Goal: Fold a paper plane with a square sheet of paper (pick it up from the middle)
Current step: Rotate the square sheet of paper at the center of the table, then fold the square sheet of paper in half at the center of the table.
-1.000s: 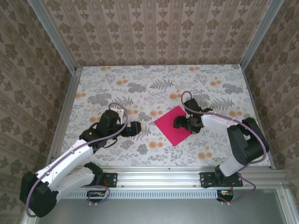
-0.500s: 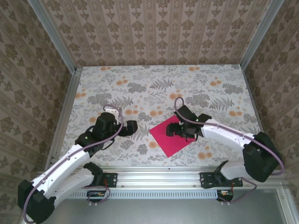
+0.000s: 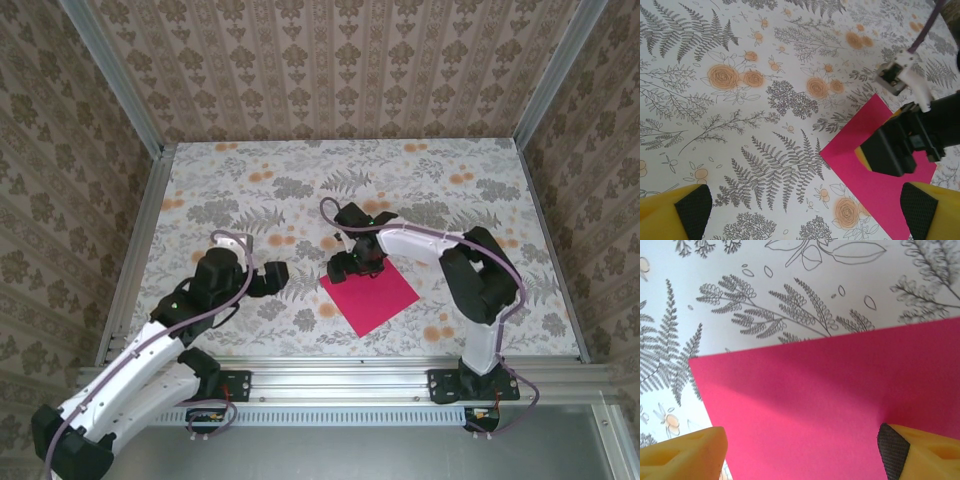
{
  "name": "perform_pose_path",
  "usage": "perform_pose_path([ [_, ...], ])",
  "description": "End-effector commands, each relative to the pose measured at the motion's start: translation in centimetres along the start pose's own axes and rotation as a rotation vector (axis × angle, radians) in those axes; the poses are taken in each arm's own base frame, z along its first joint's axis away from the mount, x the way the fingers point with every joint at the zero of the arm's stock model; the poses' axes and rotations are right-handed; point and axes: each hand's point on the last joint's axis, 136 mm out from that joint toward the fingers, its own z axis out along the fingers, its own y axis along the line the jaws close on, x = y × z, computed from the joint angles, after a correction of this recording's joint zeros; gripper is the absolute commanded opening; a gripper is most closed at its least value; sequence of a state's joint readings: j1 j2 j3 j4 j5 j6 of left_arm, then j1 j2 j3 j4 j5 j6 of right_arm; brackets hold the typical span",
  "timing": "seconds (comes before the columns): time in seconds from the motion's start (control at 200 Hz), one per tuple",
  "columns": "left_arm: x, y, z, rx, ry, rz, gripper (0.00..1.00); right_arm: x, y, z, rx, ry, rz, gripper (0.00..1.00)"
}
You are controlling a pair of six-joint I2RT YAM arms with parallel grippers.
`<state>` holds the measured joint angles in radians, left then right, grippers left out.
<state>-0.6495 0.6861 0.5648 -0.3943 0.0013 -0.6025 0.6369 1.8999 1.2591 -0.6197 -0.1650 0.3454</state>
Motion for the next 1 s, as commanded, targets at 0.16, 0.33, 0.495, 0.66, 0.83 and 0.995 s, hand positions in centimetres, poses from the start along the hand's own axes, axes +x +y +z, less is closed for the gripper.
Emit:
perform_pose_path([
  [0.16,1.1,0.3,0.2,-0.005,0.036,-0.007,1.00,-1.7,-4.9,1.0,0.071,-0.007,0.203,0.82],
  [0.33,1.4,0.1,0.7,0.012,0.046,-0.008,1.00,-1.4,-7.8,0.4,0.103,-0.037,0.369,0.81],
  [0.495,1.4,-0.3,1.4,0.027,0.062,0.001,1.00,-2.0,-7.7,-3.2,0.086,-0.149,0.396,0.81],
  [0.66,1.5,-1.7,2.7,0.065,0.131,0.016,1.00,-1.2,-9.9,-6.9,0.162,-0.195,0.357,0.83],
  [0.83,2.1,-2.5,4.3,0.080,0.196,0.010,1.00,2.5,-11.0,-5.1,0.137,-0.107,0.383,0.83],
  [0.995,2.5,-3.1,5.8,0.076,0.241,0.013,1.00,5.1,-10.8,-3.5,0.116,-0.047,0.425,0.82],
])
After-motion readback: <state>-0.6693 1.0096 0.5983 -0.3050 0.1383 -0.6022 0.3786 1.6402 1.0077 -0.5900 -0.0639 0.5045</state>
